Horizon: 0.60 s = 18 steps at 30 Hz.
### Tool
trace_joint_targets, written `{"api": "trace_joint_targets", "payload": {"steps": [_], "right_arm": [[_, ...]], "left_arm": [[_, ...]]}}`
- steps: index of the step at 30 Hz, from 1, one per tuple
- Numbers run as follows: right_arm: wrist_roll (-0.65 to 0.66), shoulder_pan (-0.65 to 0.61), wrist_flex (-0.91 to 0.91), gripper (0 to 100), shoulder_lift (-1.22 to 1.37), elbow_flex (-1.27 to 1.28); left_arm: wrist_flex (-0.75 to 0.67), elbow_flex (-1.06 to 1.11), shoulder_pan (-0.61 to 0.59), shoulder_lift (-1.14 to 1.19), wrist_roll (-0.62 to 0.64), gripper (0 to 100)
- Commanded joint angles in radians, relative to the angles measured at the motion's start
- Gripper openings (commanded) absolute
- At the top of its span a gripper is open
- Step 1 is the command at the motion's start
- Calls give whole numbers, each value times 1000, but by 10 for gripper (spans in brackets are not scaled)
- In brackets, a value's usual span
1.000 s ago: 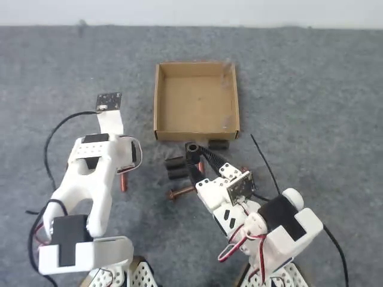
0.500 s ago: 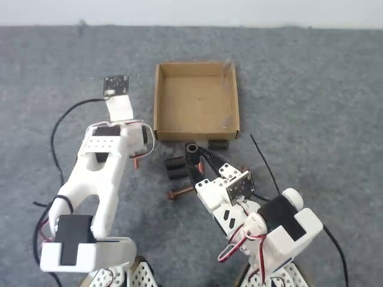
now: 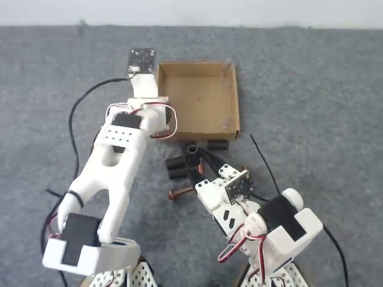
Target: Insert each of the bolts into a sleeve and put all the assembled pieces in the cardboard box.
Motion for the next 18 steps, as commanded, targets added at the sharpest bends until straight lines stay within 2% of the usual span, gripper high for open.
{"api": "trace_joint_targets", "payload": {"steps": [1,9,18], "right_arm": [[-5,-5,1,6,7,17],[-5,-7,7,6,7,17],[-5,-35,7,6,5,18]], "left_arm": [[-155,70,0,-140,5,11],[-483,443,11,-430,12,12],[-500,645,110,-744,12,12]]}}
